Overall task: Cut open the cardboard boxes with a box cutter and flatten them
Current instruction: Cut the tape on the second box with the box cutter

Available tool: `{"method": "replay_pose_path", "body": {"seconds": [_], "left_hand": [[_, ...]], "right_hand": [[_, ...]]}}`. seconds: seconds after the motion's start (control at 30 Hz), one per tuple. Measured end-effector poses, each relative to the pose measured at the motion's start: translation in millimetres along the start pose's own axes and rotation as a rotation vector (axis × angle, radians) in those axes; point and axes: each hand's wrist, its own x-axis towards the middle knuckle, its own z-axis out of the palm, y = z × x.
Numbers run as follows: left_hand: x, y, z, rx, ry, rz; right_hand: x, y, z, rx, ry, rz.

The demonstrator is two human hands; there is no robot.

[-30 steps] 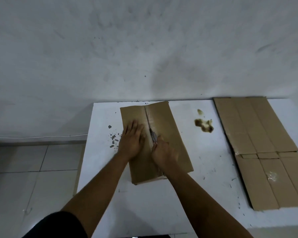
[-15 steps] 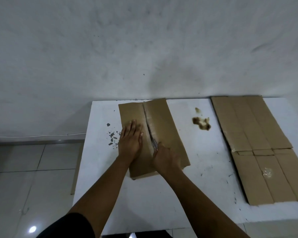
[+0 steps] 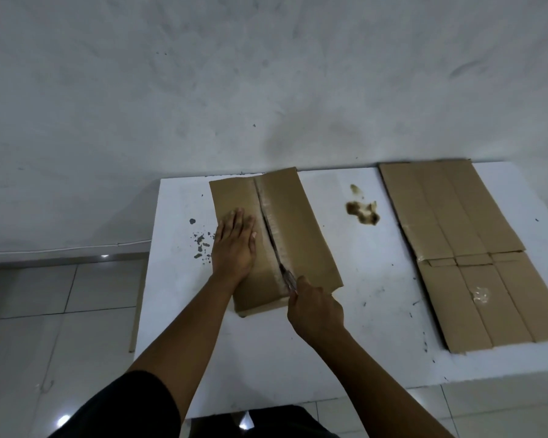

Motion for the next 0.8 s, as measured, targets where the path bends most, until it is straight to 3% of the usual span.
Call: {"method": "replay_pose_path", "body": {"seconds": [0.47,0.8], "left_hand": [[1,-1,1,-0.001,-0.014,-0.004],[0,-3,3,-0.054,0.000,-0.001]], "right_hand": [[-20,4,0,-0.061,-0.013,0.010],[6,-25,-17,0.049,0.142,0.006]]}}
